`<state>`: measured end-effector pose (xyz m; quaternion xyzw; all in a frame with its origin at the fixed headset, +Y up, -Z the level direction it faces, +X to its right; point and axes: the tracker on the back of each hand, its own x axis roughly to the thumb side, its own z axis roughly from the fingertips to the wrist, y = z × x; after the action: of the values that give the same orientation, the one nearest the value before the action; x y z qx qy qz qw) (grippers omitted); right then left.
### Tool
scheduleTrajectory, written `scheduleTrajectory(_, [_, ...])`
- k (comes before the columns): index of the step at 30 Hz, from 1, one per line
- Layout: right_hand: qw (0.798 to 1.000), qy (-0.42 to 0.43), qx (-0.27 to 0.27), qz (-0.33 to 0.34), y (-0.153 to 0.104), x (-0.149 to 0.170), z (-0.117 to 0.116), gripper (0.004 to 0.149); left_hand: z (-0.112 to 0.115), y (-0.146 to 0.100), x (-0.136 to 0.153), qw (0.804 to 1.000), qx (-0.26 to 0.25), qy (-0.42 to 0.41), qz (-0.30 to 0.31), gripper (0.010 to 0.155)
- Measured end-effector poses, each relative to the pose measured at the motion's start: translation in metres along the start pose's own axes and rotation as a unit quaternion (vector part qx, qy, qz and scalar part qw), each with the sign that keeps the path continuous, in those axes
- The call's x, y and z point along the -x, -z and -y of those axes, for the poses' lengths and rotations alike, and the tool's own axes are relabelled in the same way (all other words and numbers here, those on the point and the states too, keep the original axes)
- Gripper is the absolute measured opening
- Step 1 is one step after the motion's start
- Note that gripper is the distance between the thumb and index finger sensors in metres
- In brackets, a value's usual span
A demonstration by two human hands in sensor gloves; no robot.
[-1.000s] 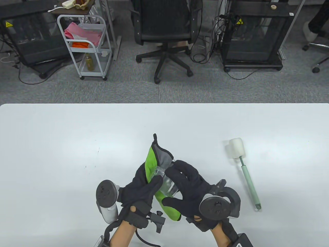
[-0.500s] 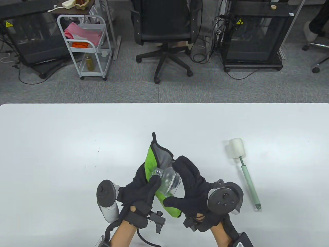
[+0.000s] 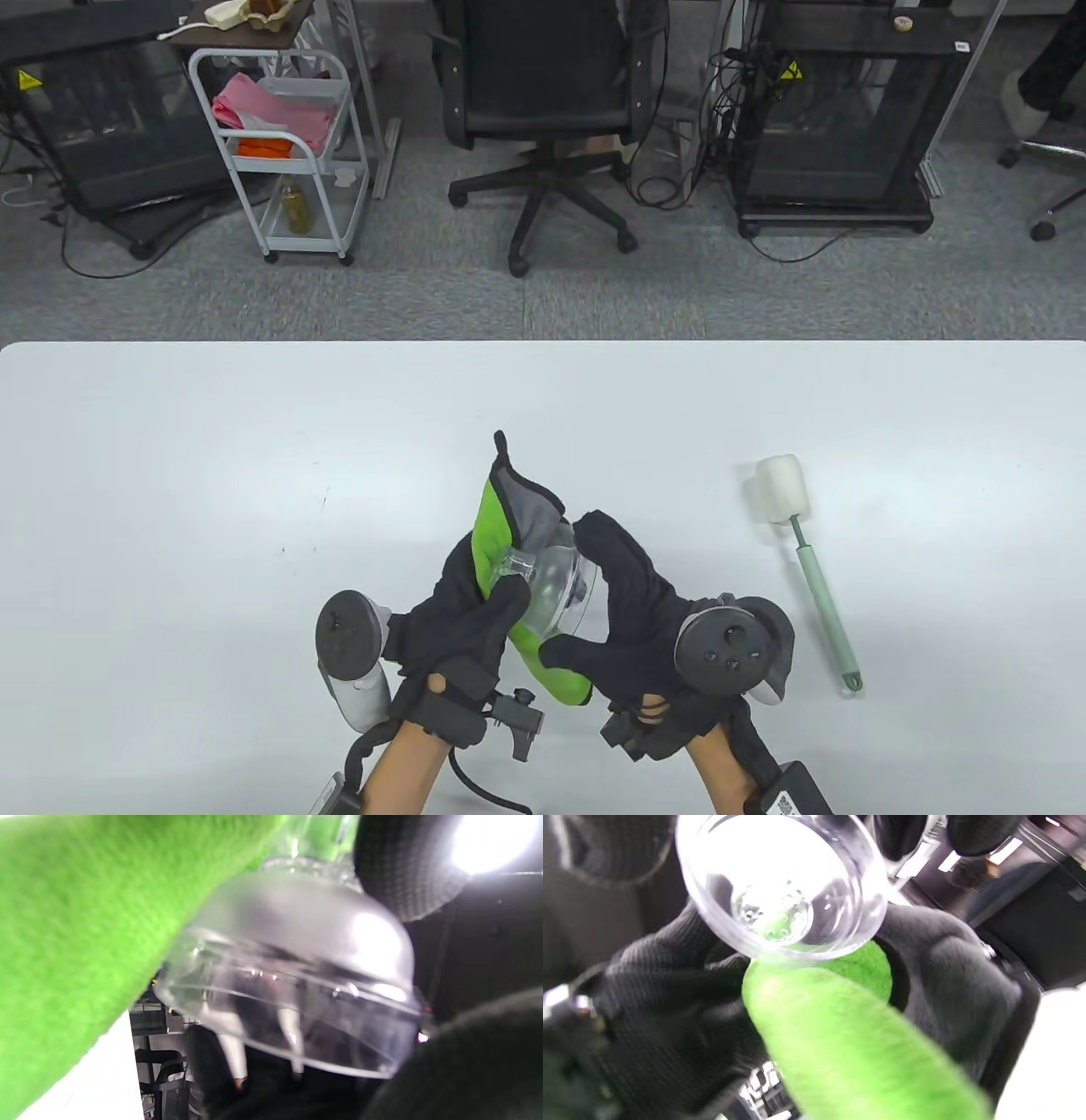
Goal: Brush the shaker cup with the cup brush
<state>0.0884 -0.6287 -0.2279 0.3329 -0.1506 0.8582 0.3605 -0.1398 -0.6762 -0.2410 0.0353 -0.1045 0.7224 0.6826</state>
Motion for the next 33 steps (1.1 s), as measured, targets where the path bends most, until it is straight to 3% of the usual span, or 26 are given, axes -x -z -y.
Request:
scheduleTrajectory(2, [0.999, -0.052, -0.006, -0.003, 0.000, -0.004, -0.002, 0.099, 0.001, -0.001, 0.000, 1.000, 0.004, -0.008, -0.004, 0.076])
scheduleTrajectory(3, [0.998, -0.059, 0.020, -0.003, -0.001, -0.004, -0.001, 0.097, 0.000, -0.001, 0.001, 1.000, 0.001, -0.004, -0.008, 0.076])
scheduleTrajectory(7, [0.995, 0.087, 0.010, -0.039, 0.000, 0.009, -0.001, 0.095, 0.000, -0.001, 0.002, 0.999, 0.017, -0.035, -0.013, 0.074])
scheduleTrajectory(9, [0.982, 0.166, 0.016, -0.086, -0.003, 0.020, -0.004, 0.087, 0.002, -0.001, -0.001, 0.999, 0.030, -0.011, 0.003, 0.074])
scheduleTrajectory(12, [0.973, 0.201, 0.046, -0.104, -0.004, 0.026, -0.004, 0.083, 0.005, 0.000, -0.003, 0.999, 0.045, -0.009, 0.010, 0.076])
scheduleTrajectory(17, [0.987, 0.140, 0.034, -0.064, -0.003, 0.015, 0.005, 0.084, 0.003, 0.000, -0.004, 0.999, 0.030, 0.002, 0.018, 0.075])
scheduleTrajectory(20, [0.998, 0.041, -0.043, 0.007, -0.001, 0.001, 0.004, 0.101, 0.002, -0.001, -0.004, 1.000, 0.014, -0.005, 0.008, 0.075])
scheduleTrajectory(22, [0.998, -0.066, 0.004, 0.018, -0.001, -0.006, 0.003, 0.100, 0.003, -0.001, -0.005, 1.000, 0.015, -0.005, 0.007, 0.075])
scheduleTrajectory(23, [0.998, -0.064, 0.019, 0.020, 0.001, -0.006, 0.004, 0.099, 0.002, -0.002, -0.004, 1.000, 0.008, 0.001, 0.001, 0.075])
scheduleTrajectory(26, [0.998, 0.065, -0.007, -0.018, 0.001, 0.003, 0.002, 0.090, 0.000, 0.000, -0.003, 0.999, 0.028, -0.032, 0.009, 0.076])
scheduleTrajectory(29, [0.978, 0.190, -0.014, -0.080, -0.002, 0.019, -0.003, 0.085, 0.001, 0.001, -0.007, 0.999, 0.044, -0.003, 0.029, 0.077])
scheduleTrajectory(33, [0.981, 0.172, -0.001, -0.093, -0.003, 0.020, -0.001, 0.086, 0.001, 0.002, -0.006, 0.999, 0.033, 0.005, 0.027, 0.076])
